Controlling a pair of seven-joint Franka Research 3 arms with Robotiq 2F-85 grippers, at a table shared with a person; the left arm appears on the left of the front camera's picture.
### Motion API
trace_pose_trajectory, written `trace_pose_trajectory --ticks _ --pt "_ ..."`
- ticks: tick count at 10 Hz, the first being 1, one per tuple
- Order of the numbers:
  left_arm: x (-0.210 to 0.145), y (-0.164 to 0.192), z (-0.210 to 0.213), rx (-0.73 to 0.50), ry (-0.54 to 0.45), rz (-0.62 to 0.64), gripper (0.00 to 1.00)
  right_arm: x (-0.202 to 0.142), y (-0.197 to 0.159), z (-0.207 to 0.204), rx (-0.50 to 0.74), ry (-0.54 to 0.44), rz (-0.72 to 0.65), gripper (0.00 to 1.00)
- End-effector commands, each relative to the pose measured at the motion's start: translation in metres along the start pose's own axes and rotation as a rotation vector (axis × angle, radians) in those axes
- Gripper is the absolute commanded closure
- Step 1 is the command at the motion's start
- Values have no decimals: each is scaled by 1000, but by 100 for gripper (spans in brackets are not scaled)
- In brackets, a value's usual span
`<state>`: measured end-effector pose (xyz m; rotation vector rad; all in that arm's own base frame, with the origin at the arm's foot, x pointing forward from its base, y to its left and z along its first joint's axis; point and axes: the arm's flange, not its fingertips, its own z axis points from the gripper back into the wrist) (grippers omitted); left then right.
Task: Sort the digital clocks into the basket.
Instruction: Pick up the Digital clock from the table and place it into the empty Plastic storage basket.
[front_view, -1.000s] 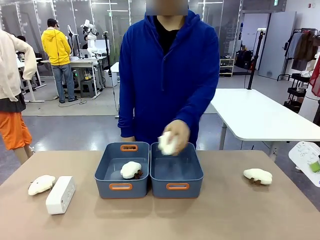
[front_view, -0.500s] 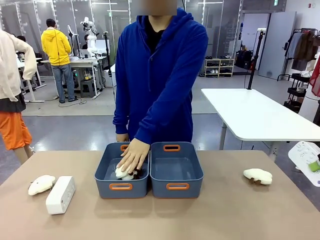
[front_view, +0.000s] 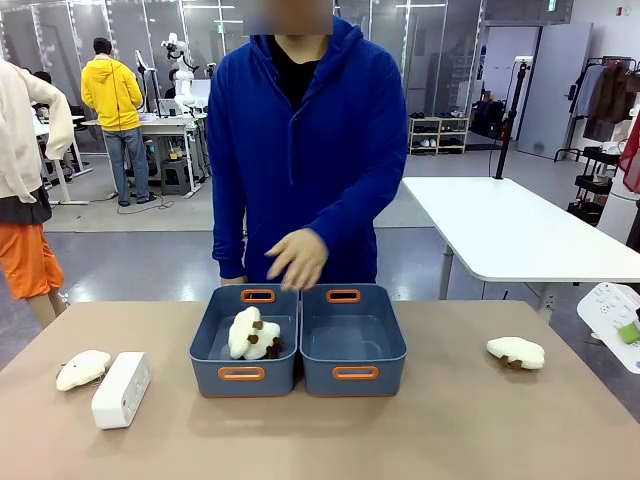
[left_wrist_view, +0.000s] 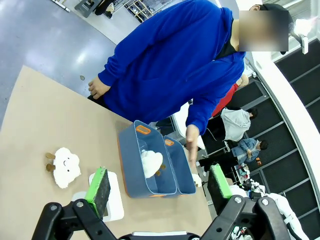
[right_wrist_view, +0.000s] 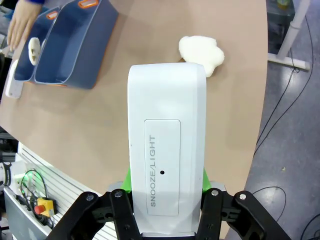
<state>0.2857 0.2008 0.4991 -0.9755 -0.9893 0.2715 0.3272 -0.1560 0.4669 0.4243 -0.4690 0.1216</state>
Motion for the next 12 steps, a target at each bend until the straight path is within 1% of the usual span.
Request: trace_pose_trajectory --ticks 1,3,4,5,6,8,10,11,12 --pt "2 0 -1 -23 -11 3 0 0 1 3 -3 -1 11 100" --pt "2 0 -1 -23 -11 3 0 0 1 3 -3 -1 11 100" --pt "2 0 -1 -23 -11 3 0 0 0 0 0 0 0 50" --pt "2 0 -1 -23 -11 3 0 17 33 -3 -14 51 36 50" --pt "2 0 -1 -23 -11 3 0 34 66 -13 -10 82 63 50" --pt "2 0 -1 -23 -11 3 0 69 140 -45 -51 164 260 50" --pt "2 0 -1 -23 -11 3 0 112 221 -91 -132 217 493 50" --pt "2 0 -1 -23 -11 3 0 129 255 -115 -141 239 552 50" --pt "2 0 -1 -23 -11 3 0 140 288 -138 -123 258 623 50"
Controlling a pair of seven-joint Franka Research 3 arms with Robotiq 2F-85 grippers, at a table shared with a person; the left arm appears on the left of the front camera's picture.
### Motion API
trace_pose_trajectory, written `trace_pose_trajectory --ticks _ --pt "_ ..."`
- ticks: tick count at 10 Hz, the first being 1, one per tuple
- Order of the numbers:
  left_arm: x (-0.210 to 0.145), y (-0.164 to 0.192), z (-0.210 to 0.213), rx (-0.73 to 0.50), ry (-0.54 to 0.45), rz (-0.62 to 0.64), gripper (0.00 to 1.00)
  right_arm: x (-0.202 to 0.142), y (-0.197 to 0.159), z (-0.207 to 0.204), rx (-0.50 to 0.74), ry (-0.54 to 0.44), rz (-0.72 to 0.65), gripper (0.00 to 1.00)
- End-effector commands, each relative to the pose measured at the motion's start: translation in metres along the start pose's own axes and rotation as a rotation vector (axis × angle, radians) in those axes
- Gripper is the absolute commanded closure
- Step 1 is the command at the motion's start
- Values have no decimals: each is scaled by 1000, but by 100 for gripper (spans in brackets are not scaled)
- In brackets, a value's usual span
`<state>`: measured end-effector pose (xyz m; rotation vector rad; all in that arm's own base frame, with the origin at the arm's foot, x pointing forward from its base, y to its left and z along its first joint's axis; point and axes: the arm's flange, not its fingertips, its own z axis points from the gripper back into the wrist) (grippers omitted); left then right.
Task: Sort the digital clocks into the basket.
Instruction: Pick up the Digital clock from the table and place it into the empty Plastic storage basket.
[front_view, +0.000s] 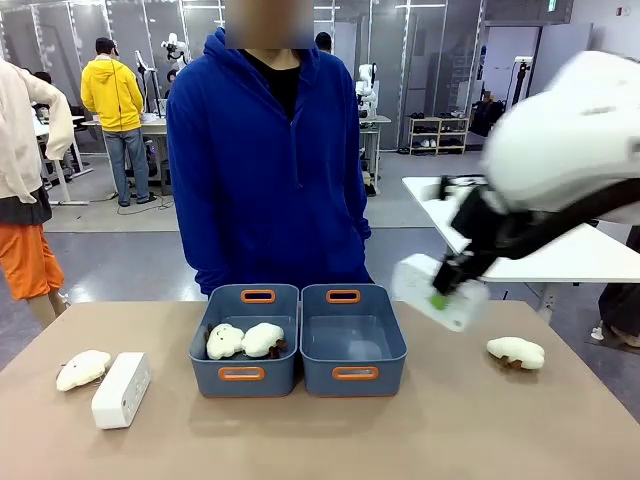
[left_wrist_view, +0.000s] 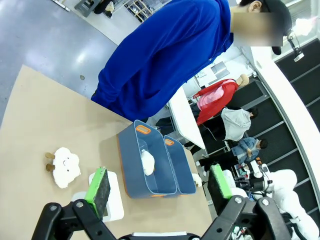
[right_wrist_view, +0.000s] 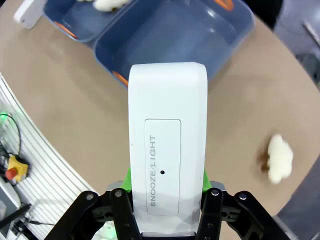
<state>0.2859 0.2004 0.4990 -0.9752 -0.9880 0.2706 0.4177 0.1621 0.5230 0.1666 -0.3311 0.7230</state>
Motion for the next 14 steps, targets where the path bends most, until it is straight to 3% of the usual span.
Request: trace_pose_trajectory --ticks 1,3,5,7,10,12,13,14 --pt "2 1 -1 -23 -13 3 0 51 -3 -28 -57 40 124 50" --pt "2 1 -1 -23 -13 3 0 78 18 -68 -4 62 209 50" --pt "2 1 -1 -23 -13 3 0 80 34 -105 -6 84 304 50" --pt "2 1 -1 -23 -13 3 0 81 28 -142 -18 56 391 50" --pt "2 1 -1 -23 -13 3 0 69 25 -196 31 141 440 50" --pt "2 1 -1 -23 -13 3 0 60 16 -208 69 152 429 50" --pt "2 1 -1 -23 -13 3 0 58 15 -207 67 148 420 33" --pt "2 1 -1 -23 -13 3 0 58 13 -203 67 139 406 27"
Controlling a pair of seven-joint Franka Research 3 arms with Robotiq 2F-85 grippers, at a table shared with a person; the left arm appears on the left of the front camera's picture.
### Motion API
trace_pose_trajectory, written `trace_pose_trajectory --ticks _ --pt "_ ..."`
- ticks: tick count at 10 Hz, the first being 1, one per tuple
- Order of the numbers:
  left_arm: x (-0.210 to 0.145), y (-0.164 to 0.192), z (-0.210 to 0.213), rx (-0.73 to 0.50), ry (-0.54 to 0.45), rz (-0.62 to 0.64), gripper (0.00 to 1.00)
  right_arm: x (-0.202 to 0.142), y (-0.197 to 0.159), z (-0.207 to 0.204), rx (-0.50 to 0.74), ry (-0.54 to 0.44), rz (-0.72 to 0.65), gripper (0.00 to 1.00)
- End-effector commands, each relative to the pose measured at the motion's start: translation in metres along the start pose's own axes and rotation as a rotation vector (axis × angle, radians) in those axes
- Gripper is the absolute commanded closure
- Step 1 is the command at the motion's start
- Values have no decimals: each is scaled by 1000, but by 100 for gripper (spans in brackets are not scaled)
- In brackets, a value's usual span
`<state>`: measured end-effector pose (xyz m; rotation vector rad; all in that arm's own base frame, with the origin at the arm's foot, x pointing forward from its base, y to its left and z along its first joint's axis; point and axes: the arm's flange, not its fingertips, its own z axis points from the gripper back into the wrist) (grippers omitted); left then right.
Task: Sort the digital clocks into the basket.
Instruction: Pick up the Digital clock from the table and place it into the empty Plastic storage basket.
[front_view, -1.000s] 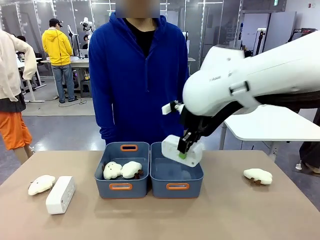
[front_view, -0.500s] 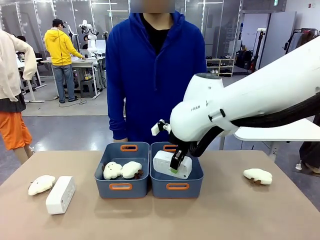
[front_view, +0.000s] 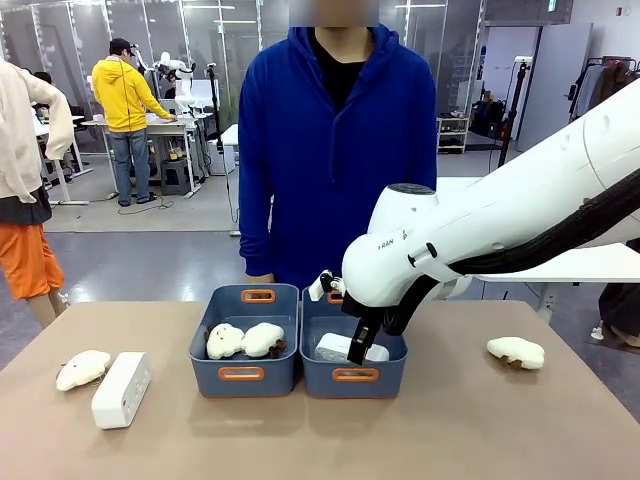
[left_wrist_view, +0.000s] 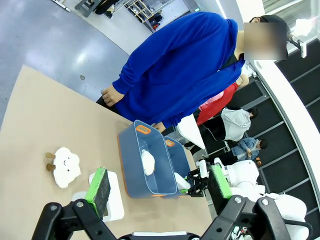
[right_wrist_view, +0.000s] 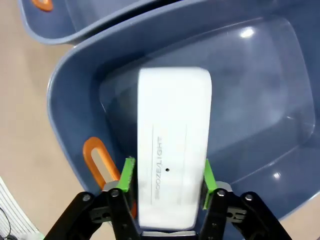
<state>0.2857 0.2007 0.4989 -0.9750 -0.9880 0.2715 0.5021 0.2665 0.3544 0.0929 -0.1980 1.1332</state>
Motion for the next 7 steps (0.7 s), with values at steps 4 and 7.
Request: trace_pose_trajectory --ticks 4,7 --pt "2 0 -1 -24 -12 3 0 -11 -5 39 15 -121 -78 0" --pt "2 0 -1 -24 -12 3 0 -38 -3 81 71 -178 -147 0"
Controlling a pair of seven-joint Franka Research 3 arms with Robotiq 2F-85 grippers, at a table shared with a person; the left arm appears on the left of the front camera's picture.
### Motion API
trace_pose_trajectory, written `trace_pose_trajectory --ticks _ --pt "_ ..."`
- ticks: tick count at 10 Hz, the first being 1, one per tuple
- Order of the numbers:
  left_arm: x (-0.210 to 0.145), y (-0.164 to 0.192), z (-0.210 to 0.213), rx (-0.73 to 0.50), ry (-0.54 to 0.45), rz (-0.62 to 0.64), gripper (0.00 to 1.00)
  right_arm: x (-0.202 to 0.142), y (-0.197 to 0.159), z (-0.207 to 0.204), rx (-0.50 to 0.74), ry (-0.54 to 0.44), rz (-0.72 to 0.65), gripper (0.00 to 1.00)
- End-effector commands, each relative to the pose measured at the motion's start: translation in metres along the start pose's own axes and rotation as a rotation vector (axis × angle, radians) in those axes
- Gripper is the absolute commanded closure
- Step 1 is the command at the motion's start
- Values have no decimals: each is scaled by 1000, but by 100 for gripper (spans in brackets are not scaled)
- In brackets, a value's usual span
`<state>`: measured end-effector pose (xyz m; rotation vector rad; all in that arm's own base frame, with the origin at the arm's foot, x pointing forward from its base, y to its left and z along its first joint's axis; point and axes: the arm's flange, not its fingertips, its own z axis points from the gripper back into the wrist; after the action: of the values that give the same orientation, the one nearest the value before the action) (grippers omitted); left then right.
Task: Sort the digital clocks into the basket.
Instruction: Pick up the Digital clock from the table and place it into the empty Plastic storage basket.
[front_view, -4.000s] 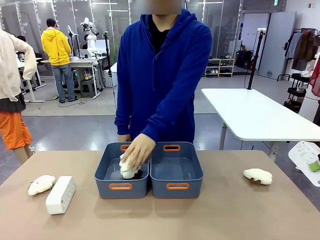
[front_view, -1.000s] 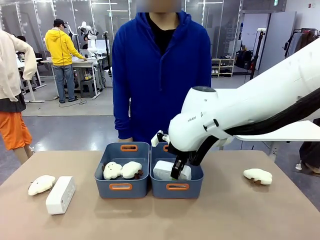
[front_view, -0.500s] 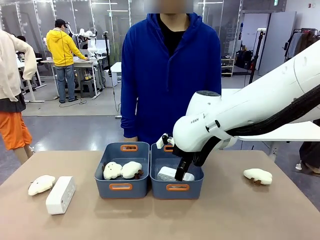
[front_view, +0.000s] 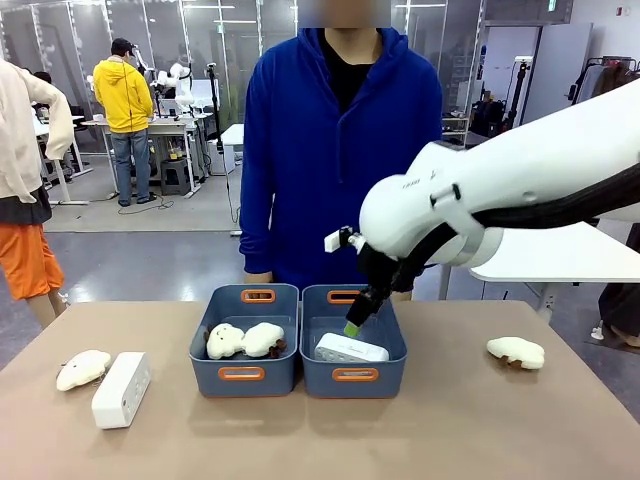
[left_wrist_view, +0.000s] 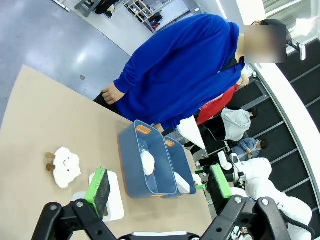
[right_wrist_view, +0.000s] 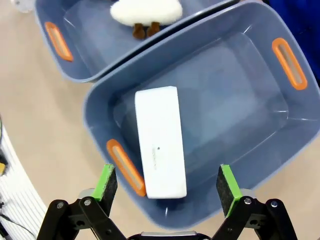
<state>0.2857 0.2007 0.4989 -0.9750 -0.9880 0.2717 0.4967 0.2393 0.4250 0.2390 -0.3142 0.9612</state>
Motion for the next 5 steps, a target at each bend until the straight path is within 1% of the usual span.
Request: trace_pose_trajectory --ticks 1,5 --pt "2 0 -1 -24 -12 2 0 4 -1 -18 -21 24 24 0" --pt "2 0 -1 -24 -12 2 0 4 -1 -18 -21 24 24 0"
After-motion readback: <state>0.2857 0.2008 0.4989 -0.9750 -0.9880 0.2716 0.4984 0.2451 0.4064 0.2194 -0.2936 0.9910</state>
